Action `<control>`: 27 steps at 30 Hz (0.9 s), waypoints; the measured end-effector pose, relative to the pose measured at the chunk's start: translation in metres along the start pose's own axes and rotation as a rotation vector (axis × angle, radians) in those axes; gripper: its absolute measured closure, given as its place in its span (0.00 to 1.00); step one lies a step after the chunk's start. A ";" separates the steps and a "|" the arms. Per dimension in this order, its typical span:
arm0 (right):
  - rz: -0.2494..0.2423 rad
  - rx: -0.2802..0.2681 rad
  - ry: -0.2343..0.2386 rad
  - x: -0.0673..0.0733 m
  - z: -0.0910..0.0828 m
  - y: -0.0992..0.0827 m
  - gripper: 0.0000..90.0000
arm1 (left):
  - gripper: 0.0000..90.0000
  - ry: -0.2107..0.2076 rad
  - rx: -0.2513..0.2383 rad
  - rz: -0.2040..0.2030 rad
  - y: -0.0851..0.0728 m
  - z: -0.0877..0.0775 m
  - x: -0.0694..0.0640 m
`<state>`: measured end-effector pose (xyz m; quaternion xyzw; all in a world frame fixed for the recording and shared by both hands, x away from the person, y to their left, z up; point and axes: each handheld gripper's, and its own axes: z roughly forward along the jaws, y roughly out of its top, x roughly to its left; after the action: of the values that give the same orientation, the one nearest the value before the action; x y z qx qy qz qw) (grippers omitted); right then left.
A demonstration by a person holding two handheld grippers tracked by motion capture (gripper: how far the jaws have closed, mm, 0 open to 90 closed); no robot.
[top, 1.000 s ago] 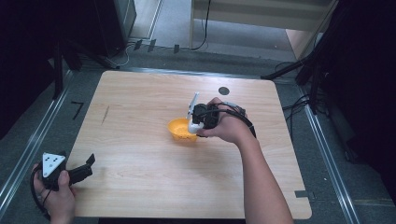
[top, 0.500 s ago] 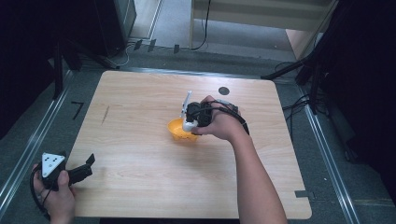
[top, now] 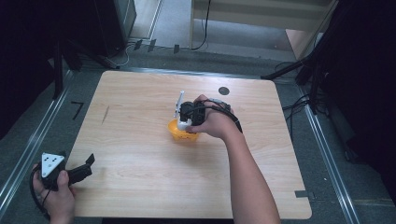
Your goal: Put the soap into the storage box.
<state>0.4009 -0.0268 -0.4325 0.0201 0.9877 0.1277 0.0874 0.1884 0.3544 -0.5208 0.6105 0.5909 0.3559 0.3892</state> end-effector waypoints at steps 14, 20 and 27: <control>-0.017 0.007 0.003 -0.003 0.012 0.011 0.57 | 0.03 -0.002 -0.003 -0.010 0.000 0.000 0.001; -0.027 0.032 0.008 -0.003 0.020 0.013 0.57 | 0.03 -0.004 -0.002 -0.013 0.000 0.000 0.001; -0.033 0.039 0.006 -0.004 0.027 0.011 0.57 | 0.03 -0.003 -0.001 -0.016 0.000 0.000 0.001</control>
<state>0.4099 -0.0094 -0.4546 0.0050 0.9905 0.1070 0.0860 0.1886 0.3555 -0.5209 0.6060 0.5952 0.3520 0.3932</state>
